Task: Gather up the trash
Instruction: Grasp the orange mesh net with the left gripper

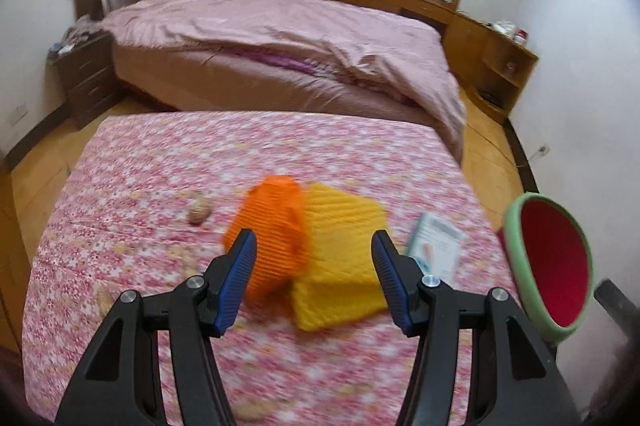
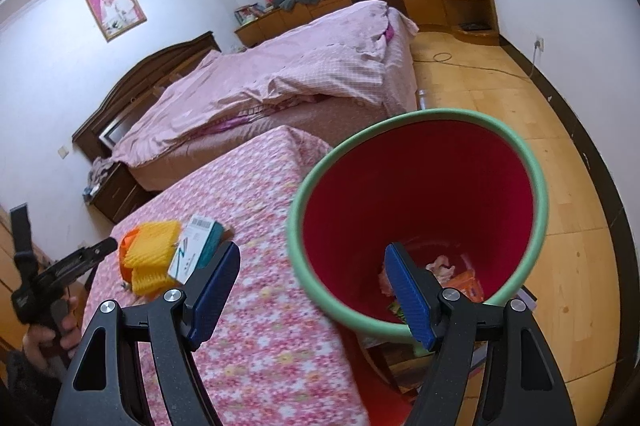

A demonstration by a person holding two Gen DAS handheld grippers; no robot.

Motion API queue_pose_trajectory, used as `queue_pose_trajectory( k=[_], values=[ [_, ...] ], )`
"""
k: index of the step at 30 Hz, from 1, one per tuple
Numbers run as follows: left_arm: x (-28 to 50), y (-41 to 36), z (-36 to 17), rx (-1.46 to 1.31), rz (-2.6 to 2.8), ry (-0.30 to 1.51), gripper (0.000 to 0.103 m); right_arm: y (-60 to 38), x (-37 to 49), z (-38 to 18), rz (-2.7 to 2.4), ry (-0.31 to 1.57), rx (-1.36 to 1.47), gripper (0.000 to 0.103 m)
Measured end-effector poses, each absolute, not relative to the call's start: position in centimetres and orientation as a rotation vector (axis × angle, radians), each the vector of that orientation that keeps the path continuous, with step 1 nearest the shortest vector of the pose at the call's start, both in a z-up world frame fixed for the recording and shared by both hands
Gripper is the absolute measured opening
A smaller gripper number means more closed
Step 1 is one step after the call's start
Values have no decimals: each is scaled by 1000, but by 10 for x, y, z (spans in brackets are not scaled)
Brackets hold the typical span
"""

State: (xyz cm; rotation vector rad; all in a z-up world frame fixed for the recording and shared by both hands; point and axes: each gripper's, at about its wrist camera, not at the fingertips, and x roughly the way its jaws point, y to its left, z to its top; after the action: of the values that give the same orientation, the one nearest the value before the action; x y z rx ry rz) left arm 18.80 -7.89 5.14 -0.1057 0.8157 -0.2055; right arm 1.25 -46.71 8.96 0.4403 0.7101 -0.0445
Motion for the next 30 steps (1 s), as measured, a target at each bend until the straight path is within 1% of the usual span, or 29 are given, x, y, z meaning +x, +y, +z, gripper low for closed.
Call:
queue_pose_trajectory(
  k=[7,15,17,19,22,24,30],
  values=[
    [225,-58,21,-160,-161,884,59,-440,27,85,-14,756,414,76],
    [248,-43,-7,-217,-127,936,59,-409,46,79,36,802,361,76],
    [249,-42,-9,-225,-127,927,49,-401,51,77,54,813,351,76],
    [250,-41,-9,-220,-124,920,30,-395,56,74,68,823,344,76],
    [242,-35,-5,-250,-147,905,15,-384,66,68,97,845,343,76],
    [236,-29,-1,-272,-162,884,12,-377,71,66,114,856,345,76],
    [202,-10,23,-316,-170,818,12,-352,87,61,162,879,339,76]
  ],
)
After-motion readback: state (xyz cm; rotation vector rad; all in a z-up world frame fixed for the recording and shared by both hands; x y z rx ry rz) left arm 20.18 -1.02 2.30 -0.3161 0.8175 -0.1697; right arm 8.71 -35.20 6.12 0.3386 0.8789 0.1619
